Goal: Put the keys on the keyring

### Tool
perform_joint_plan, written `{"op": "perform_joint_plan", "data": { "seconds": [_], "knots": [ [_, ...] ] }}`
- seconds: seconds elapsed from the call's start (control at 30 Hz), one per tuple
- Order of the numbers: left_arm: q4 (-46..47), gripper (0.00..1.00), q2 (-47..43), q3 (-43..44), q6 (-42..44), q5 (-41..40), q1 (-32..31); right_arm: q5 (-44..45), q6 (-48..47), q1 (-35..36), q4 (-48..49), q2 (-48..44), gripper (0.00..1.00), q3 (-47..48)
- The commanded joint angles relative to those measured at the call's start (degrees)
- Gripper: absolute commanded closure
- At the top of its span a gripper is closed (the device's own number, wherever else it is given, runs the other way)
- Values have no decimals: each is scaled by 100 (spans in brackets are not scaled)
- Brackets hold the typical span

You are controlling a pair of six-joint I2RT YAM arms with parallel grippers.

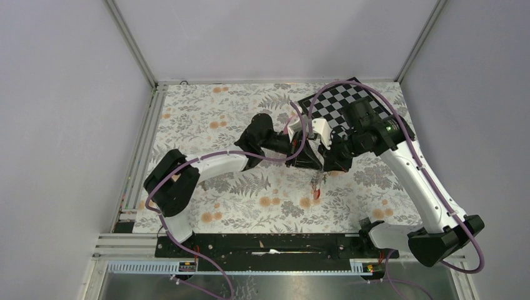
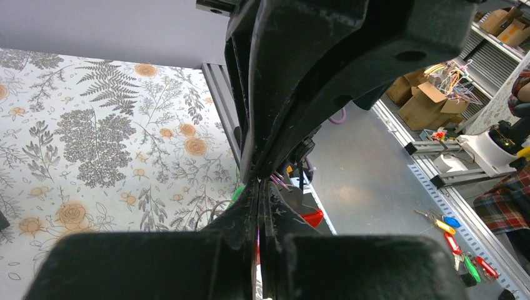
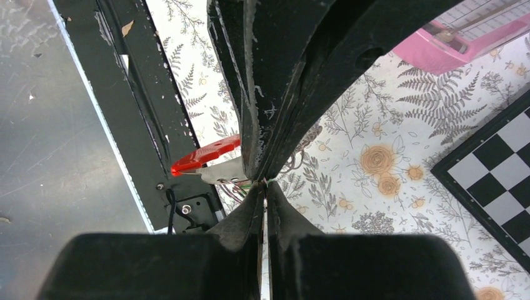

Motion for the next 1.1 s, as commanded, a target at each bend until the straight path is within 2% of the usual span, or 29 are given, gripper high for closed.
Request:
{"op": "perform_joint_plan", "data": {
  "seconds": [0.0, 0.17, 0.37, 0.5, 0.73, 1.07],
  "knots": [
    [441, 100, -193, -231, -63, 47, -131, -82, 256, 55, 540, -235, 97, -161],
    [1012, 100, -352, -507, -494, 23, -32, -175, 347, 46, 718, -393, 75, -282],
    [1418, 100, -519, -577, -820, -17, 152, -448, 366, -36, 772, -453, 62, -297],
    [1668, 100, -666, -667, -997, 30, 264, -733, 383, -170, 867, -493, 59, -331],
    [2933, 100, -837, -894, -1872, 120, 539, -1501, 485, -532, 1418, -716, 54, -482],
    [3354, 100, -921, -925, -2300, 66, 609, -2350, 291, -639, 1892, -896, 56, -673]
  ]
}}
